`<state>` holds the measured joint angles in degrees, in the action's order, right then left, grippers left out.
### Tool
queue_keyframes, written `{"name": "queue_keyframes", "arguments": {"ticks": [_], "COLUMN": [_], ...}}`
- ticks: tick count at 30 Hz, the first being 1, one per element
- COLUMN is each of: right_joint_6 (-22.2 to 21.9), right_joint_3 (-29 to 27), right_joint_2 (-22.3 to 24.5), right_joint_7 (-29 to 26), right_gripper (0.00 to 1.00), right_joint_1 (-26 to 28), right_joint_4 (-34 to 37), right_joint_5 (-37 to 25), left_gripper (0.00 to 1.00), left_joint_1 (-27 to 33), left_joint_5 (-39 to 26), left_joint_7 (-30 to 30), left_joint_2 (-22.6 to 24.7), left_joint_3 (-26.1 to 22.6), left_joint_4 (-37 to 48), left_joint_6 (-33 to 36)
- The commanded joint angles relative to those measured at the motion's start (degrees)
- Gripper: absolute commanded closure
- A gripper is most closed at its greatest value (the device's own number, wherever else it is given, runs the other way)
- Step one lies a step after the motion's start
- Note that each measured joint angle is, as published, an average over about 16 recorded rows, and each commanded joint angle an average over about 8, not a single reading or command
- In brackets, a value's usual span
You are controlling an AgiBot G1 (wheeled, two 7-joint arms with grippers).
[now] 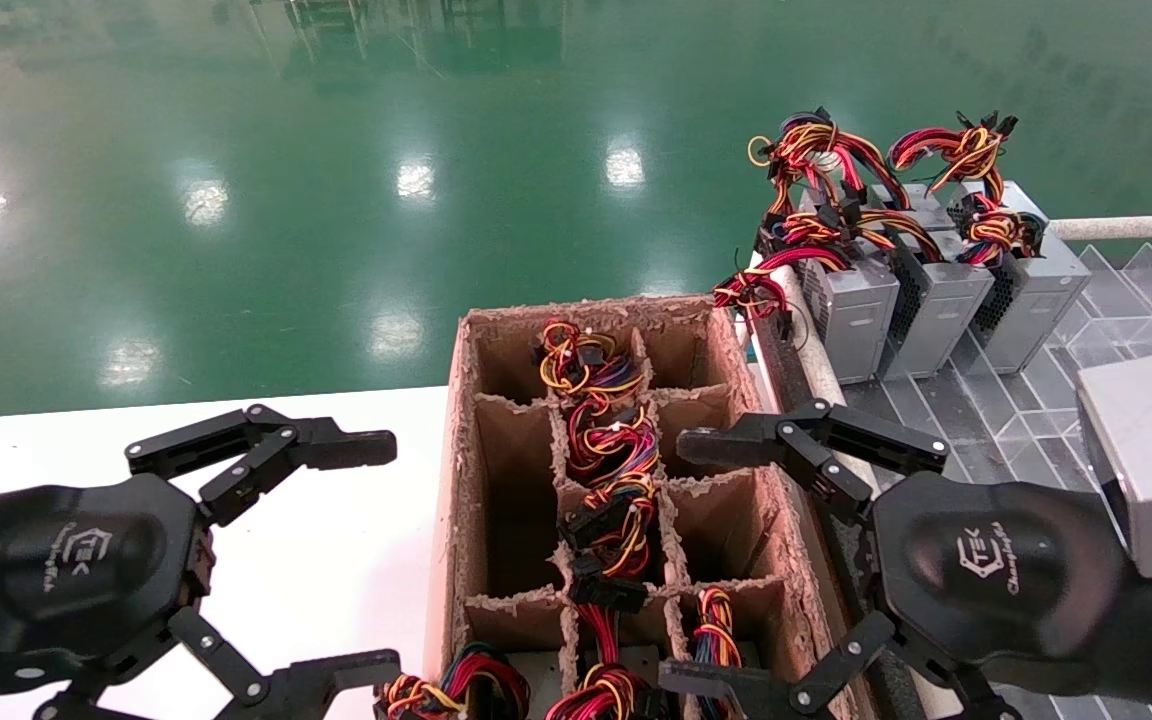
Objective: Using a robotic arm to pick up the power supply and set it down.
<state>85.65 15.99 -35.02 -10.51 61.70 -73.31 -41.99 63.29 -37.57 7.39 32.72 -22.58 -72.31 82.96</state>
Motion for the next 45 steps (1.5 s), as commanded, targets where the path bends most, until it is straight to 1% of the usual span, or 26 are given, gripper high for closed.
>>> {"name": "queue_keyframes", "arguments": {"ticks": [1,27,35,40,42,45], "right_joint_6": [0.0,0.0,0.0,0.0,-0.2,-0.7], "right_joint_3": [0.0,0.0,0.0,0.2,0.7,2.4], "right_joint_2": [0.0,0.0,0.0,0.2,0.7,1.7], "right_joint_7": [0.0,0.0,0.0,0.1,0.1,-0.6], "right_gripper": [0.0,0.0,0.0,0.0,0.0,0.0], "right_joint_1": [0.0,0.0,0.0,0.1,0.4,1.7], "right_joint_4": [0.0,0.0,0.0,-0.2,-0.4,-1.2], "right_joint_5": [0.0,0.0,0.0,-0.7,-2.6,-7.7], "left_gripper": [0.0,0.0,1.0,1.0,1.0,1.0], "left_joint_1": [0.0,0.0,0.0,0.0,0.0,0.0], "left_joint_5": [0.0,0.0,0.0,0.0,0.0,0.0], "left_joint_7": [0.0,0.0,0.0,0.0,0.0,0.0], "left_joint_2": [0.0,0.0,0.0,0.0,0.0,0.0], "left_joint_3": [0.0,0.0,0.0,0.0,0.0,0.0], "left_joint_4": [0.0,0.0,0.0,0.0,0.0,0.0], "left_joint_6": [0.0,0.0,0.0,0.0,0.0,0.0]}}
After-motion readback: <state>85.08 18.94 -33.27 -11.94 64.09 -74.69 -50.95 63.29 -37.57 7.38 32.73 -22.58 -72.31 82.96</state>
